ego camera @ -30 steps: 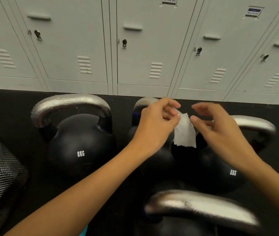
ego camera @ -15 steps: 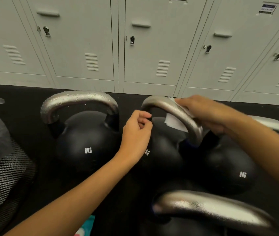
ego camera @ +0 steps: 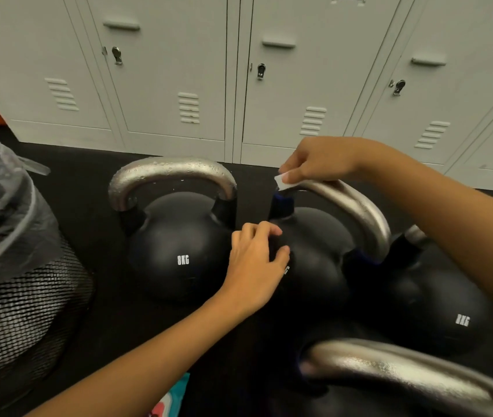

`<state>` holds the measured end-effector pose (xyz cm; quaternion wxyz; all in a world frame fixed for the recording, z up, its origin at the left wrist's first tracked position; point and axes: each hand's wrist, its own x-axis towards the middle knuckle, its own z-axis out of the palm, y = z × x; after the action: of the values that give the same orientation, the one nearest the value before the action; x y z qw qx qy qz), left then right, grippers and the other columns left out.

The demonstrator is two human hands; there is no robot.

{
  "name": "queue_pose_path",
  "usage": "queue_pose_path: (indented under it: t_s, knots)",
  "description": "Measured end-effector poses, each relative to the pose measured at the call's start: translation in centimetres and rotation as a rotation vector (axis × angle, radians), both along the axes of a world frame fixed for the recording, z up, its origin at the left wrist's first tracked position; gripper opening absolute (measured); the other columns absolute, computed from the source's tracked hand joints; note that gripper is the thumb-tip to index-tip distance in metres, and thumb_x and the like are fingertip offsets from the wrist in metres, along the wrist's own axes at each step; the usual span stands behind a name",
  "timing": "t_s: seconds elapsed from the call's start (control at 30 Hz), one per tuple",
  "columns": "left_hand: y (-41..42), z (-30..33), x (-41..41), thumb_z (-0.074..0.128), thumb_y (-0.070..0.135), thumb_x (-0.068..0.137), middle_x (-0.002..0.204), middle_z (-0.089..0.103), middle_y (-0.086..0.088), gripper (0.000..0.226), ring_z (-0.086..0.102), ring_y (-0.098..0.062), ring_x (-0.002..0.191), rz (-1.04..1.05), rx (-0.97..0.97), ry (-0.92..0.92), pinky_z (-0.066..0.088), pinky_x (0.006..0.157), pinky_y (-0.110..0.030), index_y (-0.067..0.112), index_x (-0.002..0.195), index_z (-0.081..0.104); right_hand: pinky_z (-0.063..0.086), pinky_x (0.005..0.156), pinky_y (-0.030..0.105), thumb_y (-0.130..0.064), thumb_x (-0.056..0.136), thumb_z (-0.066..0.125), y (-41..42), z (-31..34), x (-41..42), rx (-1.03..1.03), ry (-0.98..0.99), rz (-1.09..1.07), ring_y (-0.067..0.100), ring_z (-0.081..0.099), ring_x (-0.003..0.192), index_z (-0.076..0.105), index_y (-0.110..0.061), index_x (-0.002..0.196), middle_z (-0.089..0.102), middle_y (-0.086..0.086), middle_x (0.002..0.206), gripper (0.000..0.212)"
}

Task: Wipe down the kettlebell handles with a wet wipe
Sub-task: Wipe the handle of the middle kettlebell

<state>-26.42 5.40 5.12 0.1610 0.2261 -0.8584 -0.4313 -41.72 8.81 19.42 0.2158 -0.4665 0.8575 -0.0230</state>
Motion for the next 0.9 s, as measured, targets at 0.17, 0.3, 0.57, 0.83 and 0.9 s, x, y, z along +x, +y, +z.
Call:
queue_pose_path:
  t_s: [0.17, 0.3, 0.57, 0.83, 0.9]
  knots:
    - [0.2, -0.3, 0.8, 0.056, 0.039, 0.094, 0.131, 0.037, 0.005, 0.042, 0.025, -0.011, 0.126, -0.025, -0.052, -0.051, 0.028, 0.105, -0.027, 0.024, 0.131, 0.043, 0.036, 0.103, 0.035, -0.020, 0.094, 0.062, -2.6, -1.3, 0.8, 0.209, 0.114, 0.134, 0.022, 0.053, 0.122, 0.063, -0.018, 0.131, 0.060, -0.002, 0.136, 0.037]
    - [0.4, -0.4, 1.1, 0.054, 0.038, 0.095, 0.135, 0.036, 0.005, 0.042, 0.024, -0.012, 0.128, -0.069, -0.011, -0.103, 0.030, 0.107, -0.031, 0.024, 0.132, 0.042, 0.044, 0.102, 0.038, -0.026, 0.090, 0.068, -4.0, -1.4, -0.2, 0.258, 0.050, 0.036, 0.028, 0.059, 0.112, 0.067, -0.013, 0.123, 0.065, 0.006, 0.124, 0.035]
    - [0.5, -0.2, 1.4, 0.050, 0.036, 0.097, 0.134, 0.039, 0.003, 0.038, 0.026, -0.013, 0.129, -0.100, 0.021, -0.075, 0.028, 0.107, -0.028, 0.022, 0.132, 0.041, 0.054, 0.073, 0.034, -0.029, 0.099, 0.056, 0.4, -1.0, -2.5, -0.103, -0.369, -0.362, 0.027, 0.065, 0.082, 0.062, -0.006, 0.102, 0.068, 0.014, 0.096, 0.023]
    - [0.7, -0.1, 1.1, 0.049, 0.034, 0.098, 0.134, 0.040, 0.006, 0.035, 0.026, -0.009, 0.129, -0.110, 0.092, -0.072, 0.025, 0.101, -0.022, 0.025, 0.130, 0.041, 0.047, 0.097, 0.038, -0.034, 0.097, 0.057, 2.1, 0.8, 0.2, -0.045, 0.147, 0.088, 0.020, 0.062, 0.102, 0.068, -0.021, 0.125, 0.071, -0.002, 0.115, 0.033]
    - [0.7, 0.0, 1.1, 0.049, 0.034, 0.098, 0.134, 0.039, 0.007, 0.035, 0.026, -0.009, 0.129, -0.113, 0.095, -0.071, 0.026, 0.102, -0.023, 0.025, 0.130, 0.041, 0.047, 0.099, 0.039, -0.030, 0.095, 0.060, 0.4, -0.1, 0.7, 0.008, 0.216, 0.110, 0.024, 0.060, 0.108, 0.065, -0.017, 0.129, 0.067, 0.004, 0.124, 0.037]
